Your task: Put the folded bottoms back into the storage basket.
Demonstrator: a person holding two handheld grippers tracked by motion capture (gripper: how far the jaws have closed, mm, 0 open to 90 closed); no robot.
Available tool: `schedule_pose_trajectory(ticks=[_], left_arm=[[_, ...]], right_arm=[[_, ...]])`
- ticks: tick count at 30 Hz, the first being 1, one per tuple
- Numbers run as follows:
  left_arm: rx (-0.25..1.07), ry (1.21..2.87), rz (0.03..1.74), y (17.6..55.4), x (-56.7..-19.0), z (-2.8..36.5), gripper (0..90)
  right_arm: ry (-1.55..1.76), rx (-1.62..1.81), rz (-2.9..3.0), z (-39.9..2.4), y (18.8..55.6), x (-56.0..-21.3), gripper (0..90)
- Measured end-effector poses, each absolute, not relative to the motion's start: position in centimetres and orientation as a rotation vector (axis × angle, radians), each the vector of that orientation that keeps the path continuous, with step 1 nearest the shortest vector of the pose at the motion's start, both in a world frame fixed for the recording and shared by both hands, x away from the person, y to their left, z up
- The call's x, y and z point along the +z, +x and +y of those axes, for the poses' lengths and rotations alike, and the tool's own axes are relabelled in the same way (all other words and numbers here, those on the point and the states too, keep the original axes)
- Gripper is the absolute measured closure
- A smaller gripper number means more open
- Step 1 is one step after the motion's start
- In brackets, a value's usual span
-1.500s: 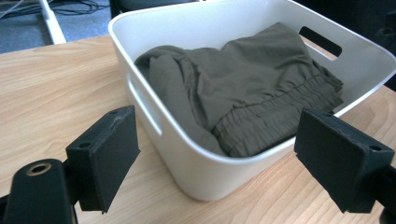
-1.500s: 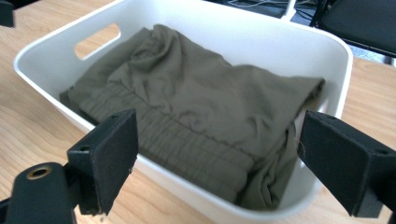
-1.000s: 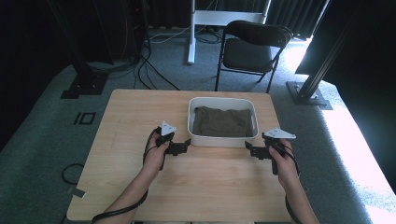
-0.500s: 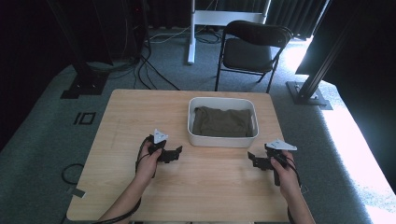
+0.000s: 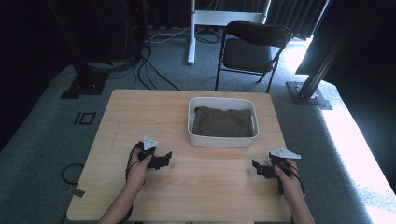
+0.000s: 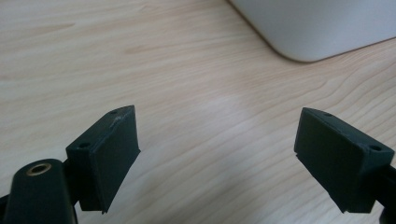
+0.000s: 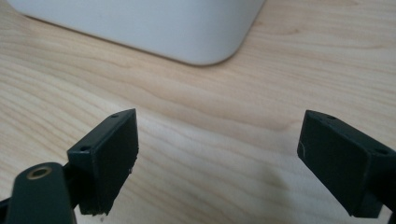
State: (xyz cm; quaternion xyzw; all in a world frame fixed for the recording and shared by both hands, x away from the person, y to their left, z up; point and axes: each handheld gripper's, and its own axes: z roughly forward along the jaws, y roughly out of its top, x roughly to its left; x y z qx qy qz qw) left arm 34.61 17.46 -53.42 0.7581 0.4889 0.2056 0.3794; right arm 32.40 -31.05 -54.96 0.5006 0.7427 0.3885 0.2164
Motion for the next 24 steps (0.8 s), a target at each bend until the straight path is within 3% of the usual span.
schedule_pose_trajectory(ticks=[12, 24], left_arm=[[0.496, 1.919, 1.330, 32.7, -53.9, 20.2, 15.1], [0.575, 1.921, 1.481, 31.1, -54.7, 23.8, 15.1]], right_arm=[[1.414, 1.049, 2.051, -31.9, 31.3, -55.6, 13.4], [1.490, 0.927, 2.032, -33.2, 30.4, -56.1, 13.4]])
